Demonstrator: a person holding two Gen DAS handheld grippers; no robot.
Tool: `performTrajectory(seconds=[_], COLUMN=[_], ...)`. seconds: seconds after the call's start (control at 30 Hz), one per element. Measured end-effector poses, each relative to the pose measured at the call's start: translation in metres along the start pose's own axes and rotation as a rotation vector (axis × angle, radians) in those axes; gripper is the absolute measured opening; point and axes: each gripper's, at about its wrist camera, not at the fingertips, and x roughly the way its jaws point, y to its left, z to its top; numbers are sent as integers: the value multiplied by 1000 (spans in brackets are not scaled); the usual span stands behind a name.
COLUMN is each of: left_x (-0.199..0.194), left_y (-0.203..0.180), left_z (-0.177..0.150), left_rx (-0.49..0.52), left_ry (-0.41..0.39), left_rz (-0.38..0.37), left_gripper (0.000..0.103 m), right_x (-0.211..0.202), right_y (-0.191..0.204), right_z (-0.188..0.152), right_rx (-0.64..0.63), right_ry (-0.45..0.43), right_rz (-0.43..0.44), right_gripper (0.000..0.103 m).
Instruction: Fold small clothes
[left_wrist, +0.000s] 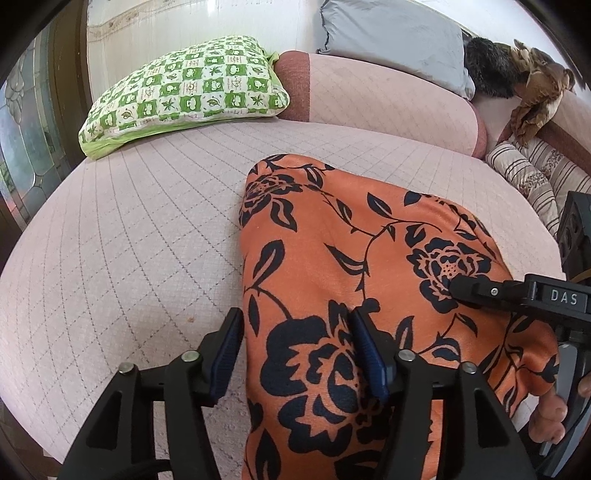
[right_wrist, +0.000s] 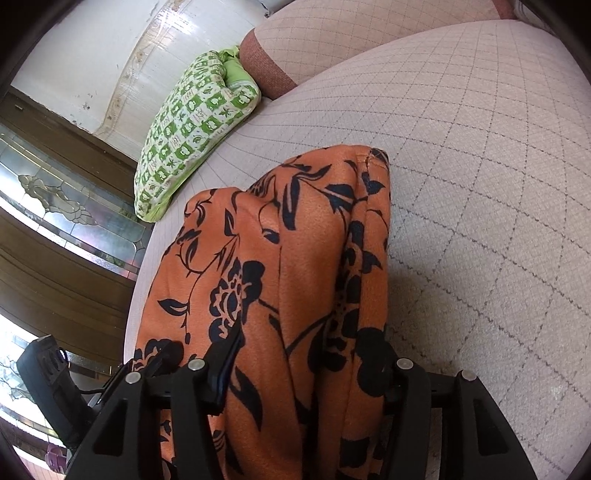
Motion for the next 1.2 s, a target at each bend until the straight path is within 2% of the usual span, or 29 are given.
performTrajectory(seconds=[0.87,1.2], left_x=[13,28], left_y=[5,25], left_z=[-1,1], left_rx=[-9,-130], left_ry=[33,100], left_rz=[13,-61], left_gripper=[78,93], right_x=[0,3], right_y=[1,-2], right_z=[-4,2], right_rx=[-45,-25], right_ry=[-15,21], right_rz=[-4,19], right_gripper=[61,65])
